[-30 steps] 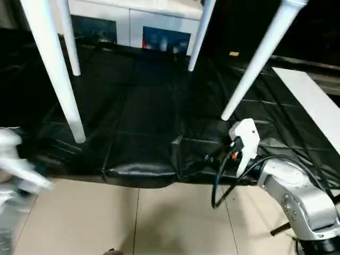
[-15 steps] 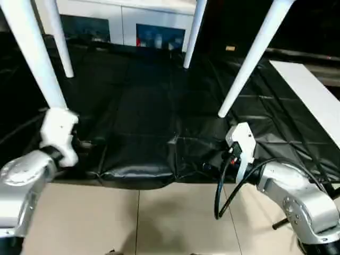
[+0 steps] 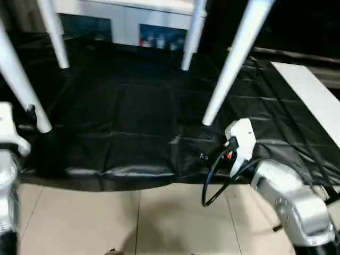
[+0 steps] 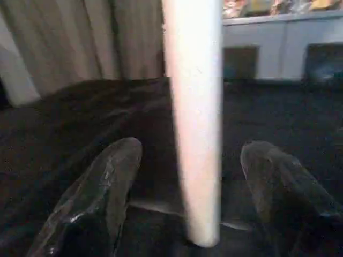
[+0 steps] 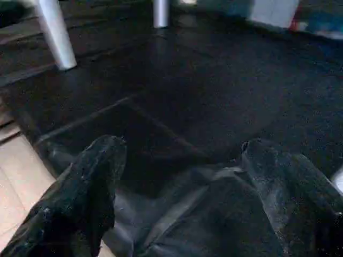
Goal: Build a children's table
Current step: Flip table
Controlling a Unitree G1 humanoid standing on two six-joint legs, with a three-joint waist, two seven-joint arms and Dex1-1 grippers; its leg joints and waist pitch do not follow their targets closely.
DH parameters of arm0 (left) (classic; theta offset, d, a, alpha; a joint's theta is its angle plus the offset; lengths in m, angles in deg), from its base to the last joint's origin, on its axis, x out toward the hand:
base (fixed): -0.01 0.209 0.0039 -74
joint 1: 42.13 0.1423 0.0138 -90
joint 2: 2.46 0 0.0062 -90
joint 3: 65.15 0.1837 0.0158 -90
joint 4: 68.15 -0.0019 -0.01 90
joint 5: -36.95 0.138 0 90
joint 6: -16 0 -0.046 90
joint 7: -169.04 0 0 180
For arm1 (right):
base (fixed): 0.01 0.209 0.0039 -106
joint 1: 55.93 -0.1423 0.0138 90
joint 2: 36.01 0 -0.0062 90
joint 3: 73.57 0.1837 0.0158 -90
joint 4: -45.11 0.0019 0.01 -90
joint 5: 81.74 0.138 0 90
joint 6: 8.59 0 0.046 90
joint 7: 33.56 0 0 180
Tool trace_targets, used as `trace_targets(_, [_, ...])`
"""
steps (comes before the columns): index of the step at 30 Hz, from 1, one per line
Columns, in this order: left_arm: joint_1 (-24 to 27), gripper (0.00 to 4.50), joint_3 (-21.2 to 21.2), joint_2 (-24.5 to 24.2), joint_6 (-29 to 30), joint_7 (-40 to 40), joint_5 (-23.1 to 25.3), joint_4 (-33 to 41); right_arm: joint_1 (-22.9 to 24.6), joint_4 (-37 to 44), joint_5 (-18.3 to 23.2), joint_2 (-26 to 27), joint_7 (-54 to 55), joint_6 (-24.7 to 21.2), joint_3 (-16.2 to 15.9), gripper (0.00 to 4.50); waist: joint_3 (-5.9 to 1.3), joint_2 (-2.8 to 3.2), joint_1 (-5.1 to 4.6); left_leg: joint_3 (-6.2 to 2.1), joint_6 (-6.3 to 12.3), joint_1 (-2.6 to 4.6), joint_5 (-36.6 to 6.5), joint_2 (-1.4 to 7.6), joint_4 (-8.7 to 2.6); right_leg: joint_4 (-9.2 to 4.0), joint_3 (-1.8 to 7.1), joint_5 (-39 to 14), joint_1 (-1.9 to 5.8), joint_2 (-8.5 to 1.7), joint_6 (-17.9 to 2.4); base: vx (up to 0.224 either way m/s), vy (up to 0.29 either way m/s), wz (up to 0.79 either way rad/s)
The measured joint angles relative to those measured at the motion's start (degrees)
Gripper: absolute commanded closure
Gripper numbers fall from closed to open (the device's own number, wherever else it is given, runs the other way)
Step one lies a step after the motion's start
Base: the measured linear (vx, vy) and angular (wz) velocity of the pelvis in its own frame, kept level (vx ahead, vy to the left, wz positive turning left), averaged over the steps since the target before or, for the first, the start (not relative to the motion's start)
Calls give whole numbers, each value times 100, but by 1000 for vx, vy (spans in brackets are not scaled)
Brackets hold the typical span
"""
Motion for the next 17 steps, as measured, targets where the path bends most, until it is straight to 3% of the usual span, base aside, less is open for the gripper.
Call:
trace_targets(2, [431, 100, 235, 353, 22, 246, -489, 641, 145, 13, -1, 250, 436, -25, 184, 63, 0, 1, 39, 5, 3, -1, -2, 0, 0, -1, -3, -2, 0, -3, 3, 0, 0, 0])
trace_targets(5, [731, 100, 896, 688, 168, 312, -716, 1191, 323, 100, -63, 485, 994, -148, 393, 63, 7, 10, 74, 21, 2, -1, -2, 0, 0, 10, 1, -7, -3, -3, 13, 0, 0, 0])
trace_targets(9, [719, 100, 1420, 1255, 237, -366, 159, 1279, 603, 223, -424, 624, 1584, -138, 548, 63, -9, 89, 16, 7, 1, -1, -1, -1, -1, 6, 6, -9, 13, -3, 54, 0, 0, 0])
trace_targets(12, [702, 100, 1761, 1303, 126, -543, 698, 1280, 738, 183, -853, 555, 1814, 167, 535, 63, -14, 124, -41, -4, 1, -9, -1, -2, -5, -1, -1, -5, 4, -2, 61, 0, 0, 0])
trace_targets(17, [571, 100, 1861, 1307, 10, -621, 791, 1342, 735, -12, -1068, 723, 2195, 494, 622, 63, -28, 136, -158, -22, 1, -11, -1, -6, -2, -15, -15, -5, 6, -1, 61, 0, 0, 0])
